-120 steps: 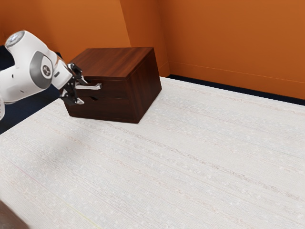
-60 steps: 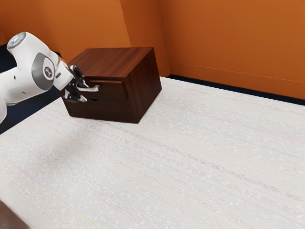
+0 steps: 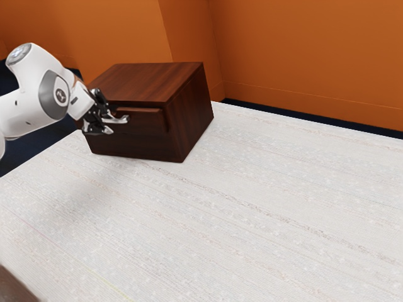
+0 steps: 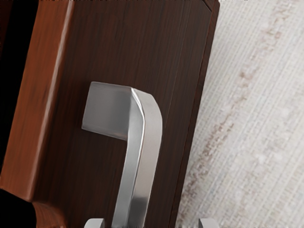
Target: Pull the drawer handle with one arm to open the drawer
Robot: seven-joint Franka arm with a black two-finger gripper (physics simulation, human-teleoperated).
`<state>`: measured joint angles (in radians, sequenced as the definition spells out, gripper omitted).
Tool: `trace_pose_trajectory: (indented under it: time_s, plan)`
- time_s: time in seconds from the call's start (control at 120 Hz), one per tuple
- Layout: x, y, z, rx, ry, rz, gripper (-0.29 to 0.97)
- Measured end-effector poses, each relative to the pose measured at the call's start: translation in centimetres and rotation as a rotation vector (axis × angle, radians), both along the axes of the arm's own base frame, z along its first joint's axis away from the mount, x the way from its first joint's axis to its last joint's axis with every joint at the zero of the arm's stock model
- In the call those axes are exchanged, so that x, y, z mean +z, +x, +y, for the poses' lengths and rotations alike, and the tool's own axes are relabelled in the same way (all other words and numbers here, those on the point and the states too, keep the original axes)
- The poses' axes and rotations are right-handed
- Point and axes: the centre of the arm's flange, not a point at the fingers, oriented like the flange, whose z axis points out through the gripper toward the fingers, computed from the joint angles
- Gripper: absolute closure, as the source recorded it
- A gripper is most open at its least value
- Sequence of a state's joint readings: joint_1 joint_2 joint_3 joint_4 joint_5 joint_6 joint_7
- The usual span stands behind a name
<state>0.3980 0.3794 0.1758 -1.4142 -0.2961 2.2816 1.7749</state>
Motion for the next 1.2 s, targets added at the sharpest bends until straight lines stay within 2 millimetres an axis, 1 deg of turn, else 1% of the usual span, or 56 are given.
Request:
trace_pose_trajectory:
  time_s: [0.317, 0.492, 0.608, 0.725, 0.875, 0.925, 0.983, 1.042, 1.158, 1.2]
  plan:
    - [0.5, -2.4, 0.1, 0.018, -0.015, 0.009, 0.52]
    - [0.2, -3.7, 0.9, 0.038, -0.017, 0.021, 0.49]
    - [-0.2, -4.6, 1.0, 0.047, -0.022, 0.027, 0.47]
    - [-0.1, -5.4, 0.9, 0.053, -0.021, 0.024, 0.45]
    - [0.2, -5.8, 1.0, 0.059, -0.016, 0.015, 0.51]
    - [0.4, -6.2, 1.4, 0.068, -0.012, 0.013, 0.51]
    - [0.5, -6.4, 1.4, 0.072, -0.011, 0.011, 0.53]
    - [0.4, -6.6, 1.4, 0.074, -0.012, 0.014, 0.55]
    - [-0.1, -6.7, 1.3, 0.075, -0.014, 0.019, 0.50]
    - [-0.1, -6.9, 1.2, 0.076, -0.012, 0.019, 0.54]
